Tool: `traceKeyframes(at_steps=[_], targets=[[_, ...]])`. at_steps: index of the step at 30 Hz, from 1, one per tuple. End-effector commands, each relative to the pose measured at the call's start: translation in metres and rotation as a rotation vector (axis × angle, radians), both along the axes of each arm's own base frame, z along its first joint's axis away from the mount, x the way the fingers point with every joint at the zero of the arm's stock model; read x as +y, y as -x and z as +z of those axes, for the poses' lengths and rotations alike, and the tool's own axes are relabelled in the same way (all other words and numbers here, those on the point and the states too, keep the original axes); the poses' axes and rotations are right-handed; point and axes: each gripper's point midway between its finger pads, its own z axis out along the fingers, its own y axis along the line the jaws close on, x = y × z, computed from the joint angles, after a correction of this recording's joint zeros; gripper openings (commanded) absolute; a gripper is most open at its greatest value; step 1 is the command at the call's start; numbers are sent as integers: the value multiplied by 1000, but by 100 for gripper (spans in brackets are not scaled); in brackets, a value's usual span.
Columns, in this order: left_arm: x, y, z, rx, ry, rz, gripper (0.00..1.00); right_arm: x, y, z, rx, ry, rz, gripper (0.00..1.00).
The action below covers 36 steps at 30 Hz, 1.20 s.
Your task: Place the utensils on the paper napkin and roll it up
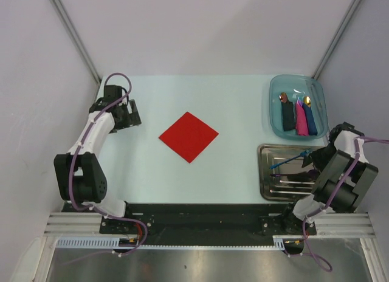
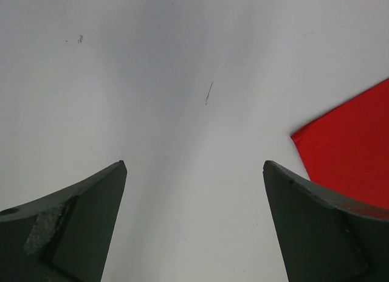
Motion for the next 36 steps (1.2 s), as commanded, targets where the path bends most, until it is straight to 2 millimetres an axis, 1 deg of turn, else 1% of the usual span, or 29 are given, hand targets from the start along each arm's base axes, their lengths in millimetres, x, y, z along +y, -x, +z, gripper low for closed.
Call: traceKeyframes(at_steps=[1,4,10,14,15,19,22,24,25,26,27,28,30,31,33,34,35,36], targets=[[5,-9,9,-8,-16,45,100,-17,-20,5,1,67,16,68],[7,-11,4,10,-26,52,100,-16,-26,0,24,67,44,68],[10,-13,-3,41,-42,59,100,-7,-25,-17,86,44,93,67],[12,-14,-4,51,-52,58,100,4,-11,-28,126,14,102,66],[12,-13,-5,54,-52,56,100,11,-3,-34,145,-7,104,66],[10,-13,-9,64,-46,45,100,16,-7,-43,113,-29,87,64],[11,-13,-12,72,-47,47,99,17,-11,-48,101,-43,86,58],[11,-13,-13,81,-50,47,100,17,-11,-51,103,-47,88,52],[11,-13,-14,84,-52,48,100,17,-11,-52,106,-48,89,47],[12,-14,-12,81,-54,51,100,16,-10,-53,114,-42,90,45],[12,-14,-13,89,-56,50,100,14,-9,-54,119,-38,87,40],[13,-14,-13,91,-58,52,100,13,-7,-55,124,-36,87,31],[13,-14,-12,93,-63,49,100,10,-7,-55,122,-31,83,23],[14,-14,-11,92,-64,51,100,9,-8,-54,118,-31,81,17],[13,-14,-10,91,-66,44,100,8,-8,-49,107,-32,73,11],[13,-13,-10,91,-64,43,100,8,-8,-46,101,-33,65,3],[13,-14,-9,87,-63,41,100,7,-9,-42,94,-30,64,0],[13,-13,-8,83,-64,40,99,6,-7,-33,86,-16,64,0]])
